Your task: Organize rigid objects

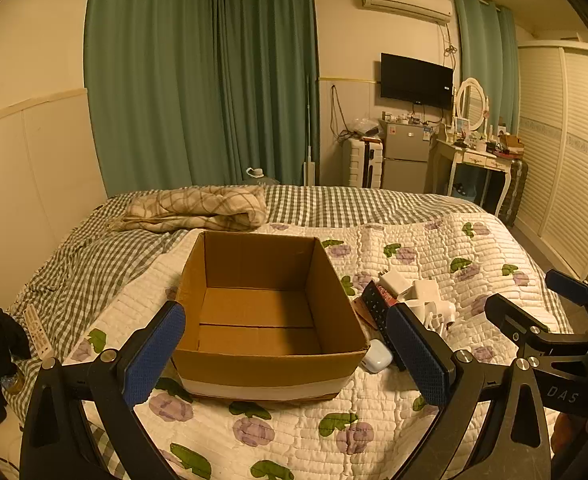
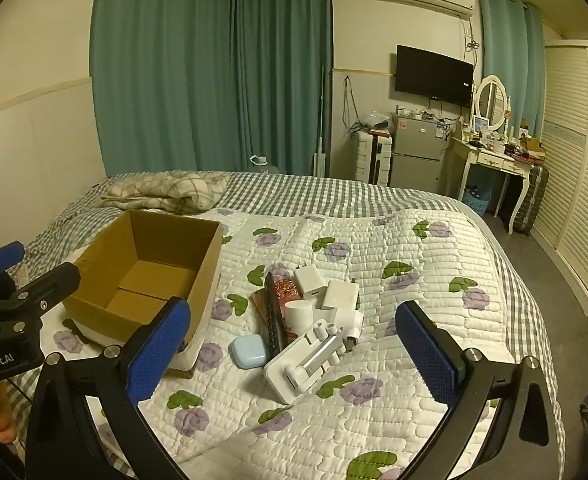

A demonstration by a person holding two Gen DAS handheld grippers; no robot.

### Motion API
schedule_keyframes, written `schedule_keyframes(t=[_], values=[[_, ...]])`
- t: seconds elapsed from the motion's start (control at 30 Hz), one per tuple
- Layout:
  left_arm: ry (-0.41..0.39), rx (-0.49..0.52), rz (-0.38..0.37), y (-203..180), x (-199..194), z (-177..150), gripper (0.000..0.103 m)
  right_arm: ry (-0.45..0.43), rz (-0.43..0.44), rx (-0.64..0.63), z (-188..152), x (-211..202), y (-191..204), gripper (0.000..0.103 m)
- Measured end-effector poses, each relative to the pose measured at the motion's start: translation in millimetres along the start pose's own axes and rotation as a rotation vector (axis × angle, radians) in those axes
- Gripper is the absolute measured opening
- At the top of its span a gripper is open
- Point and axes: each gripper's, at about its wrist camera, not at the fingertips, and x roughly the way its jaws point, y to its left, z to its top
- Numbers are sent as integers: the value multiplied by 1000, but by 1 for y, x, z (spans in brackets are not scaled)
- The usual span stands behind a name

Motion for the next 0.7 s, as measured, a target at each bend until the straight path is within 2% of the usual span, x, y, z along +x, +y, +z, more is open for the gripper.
schedule_keyframes(t=[0.7], values=[[-2, 5, 14, 1, -1, 0, 103, 4, 12, 5, -2, 1, 3, 103]])
